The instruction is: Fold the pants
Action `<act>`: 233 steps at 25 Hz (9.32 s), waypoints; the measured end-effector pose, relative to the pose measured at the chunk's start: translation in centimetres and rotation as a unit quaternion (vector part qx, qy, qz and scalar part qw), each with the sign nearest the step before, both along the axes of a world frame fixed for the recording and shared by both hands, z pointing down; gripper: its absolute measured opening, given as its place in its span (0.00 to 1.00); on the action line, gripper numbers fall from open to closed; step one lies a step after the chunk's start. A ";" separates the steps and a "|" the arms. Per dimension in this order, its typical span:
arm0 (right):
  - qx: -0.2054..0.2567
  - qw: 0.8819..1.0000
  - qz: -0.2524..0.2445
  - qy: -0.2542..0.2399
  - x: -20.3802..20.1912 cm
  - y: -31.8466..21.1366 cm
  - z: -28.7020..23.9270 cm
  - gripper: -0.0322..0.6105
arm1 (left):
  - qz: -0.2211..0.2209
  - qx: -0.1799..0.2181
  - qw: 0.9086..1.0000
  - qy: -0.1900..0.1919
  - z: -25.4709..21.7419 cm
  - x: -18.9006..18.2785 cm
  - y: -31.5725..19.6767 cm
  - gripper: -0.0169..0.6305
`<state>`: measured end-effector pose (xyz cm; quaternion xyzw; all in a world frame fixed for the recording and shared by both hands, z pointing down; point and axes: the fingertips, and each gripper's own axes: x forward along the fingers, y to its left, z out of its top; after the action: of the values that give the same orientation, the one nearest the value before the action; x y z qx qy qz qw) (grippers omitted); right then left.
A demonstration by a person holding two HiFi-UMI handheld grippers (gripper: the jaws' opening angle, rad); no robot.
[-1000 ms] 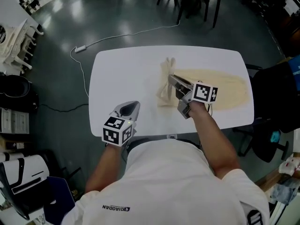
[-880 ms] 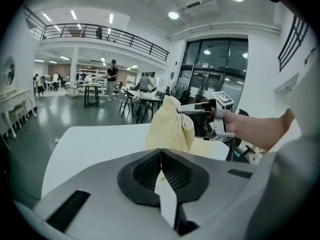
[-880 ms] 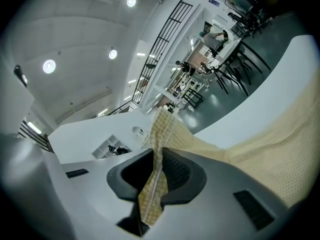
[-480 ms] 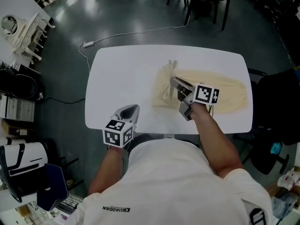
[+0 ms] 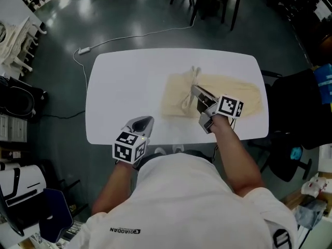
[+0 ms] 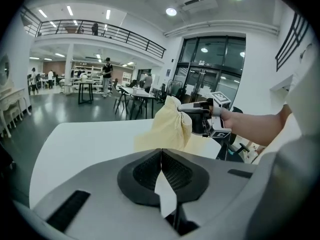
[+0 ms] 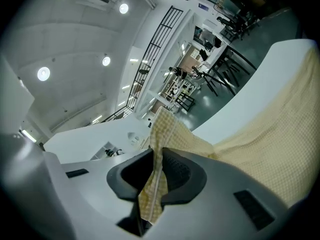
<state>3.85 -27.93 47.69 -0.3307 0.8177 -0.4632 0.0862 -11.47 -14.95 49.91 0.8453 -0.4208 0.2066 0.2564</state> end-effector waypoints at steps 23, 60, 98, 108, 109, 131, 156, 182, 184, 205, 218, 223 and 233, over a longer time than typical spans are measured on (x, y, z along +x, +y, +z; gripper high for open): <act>0.041 0.998 0.046 -0.033 12.7 -3.0 -6.0 0.16 | 0.000 0.011 1.000 0.022 0.7 9.4 -4.5 0.07; -0.025 0.998 0.046 0.025 40.6 -6.3 3.4 0.17 | 0.025 -0.002 0.999 -0.035 1.9 33.5 -7.5 0.07; -0.081 0.967 0.150 0.190 52.1 -6.3 13.7 0.19 | 0.020 -0.019 0.998 -0.056 2.9 35.4 -5.7 0.07; -0.073 0.969 0.148 0.181 47.2 -4.9 12.4 0.16 | 0.021 -0.017 0.998 -0.051 2.6 31.4 -6.1 0.07; -0.072 0.970 0.149 0.180 46.4 -4.7 12.3 0.16 | 0.021 -0.018 0.998 -0.051 2.6 30.7 -6.0 0.07; -0.079 0.973 0.036 0.214 24.8 -0.4 14.3 0.14 | 0.015 -0.038 0.998 -0.044 5.4 18.1 -7.6 0.07; -0.095 0.886 -0.140 0.432 5.0 -4.6 24.0 0.34 | -0.061 -0.072 0.995 -0.024 8.7 6.0 -5.9 0.07; -0.087 0.976 0.044 0.194 10.4 -5.4 15.7 0.11 | -0.027 -0.048 0.998 -0.006 7.3 4.7 -8.0 0.07; -0.085 0.983 0.061 0.154 12.2 -5.6 14.0 0.11 | -0.018 -0.039 0.999 -0.009 6.8 6.6 -8.6 0.07; -0.050 0.991 0.102 -0.066 28.9 -3.9 3.6 0.11 | 0.041 -0.014 0.998 -0.043 3.0 24.8 -8.1 0.07; -0.024 0.987 0.116 -0.105 40.0 -4.0 3.5 0.11 | 0.060 -0.003 0.996 -0.070 2.5 33.1 -8.7 0.07; -0.023 0.988 0.117 -0.096 43.4 -4.5 3.9 0.11 | 0.054 -0.008 0.996 -0.072 2.9 35.0 -8.2 0.07; 0.029 0.997 0.051 -0.056 45.9 -6.3 2.4 0.11 | 0.038 -0.013 0.997 -0.070 3.6 38.5 -8.1 0.07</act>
<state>49.75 -34.24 50.07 -0.3426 0.8068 -0.4523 0.1649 27.06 -23.01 53.51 0.8405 -0.4025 0.2807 0.2295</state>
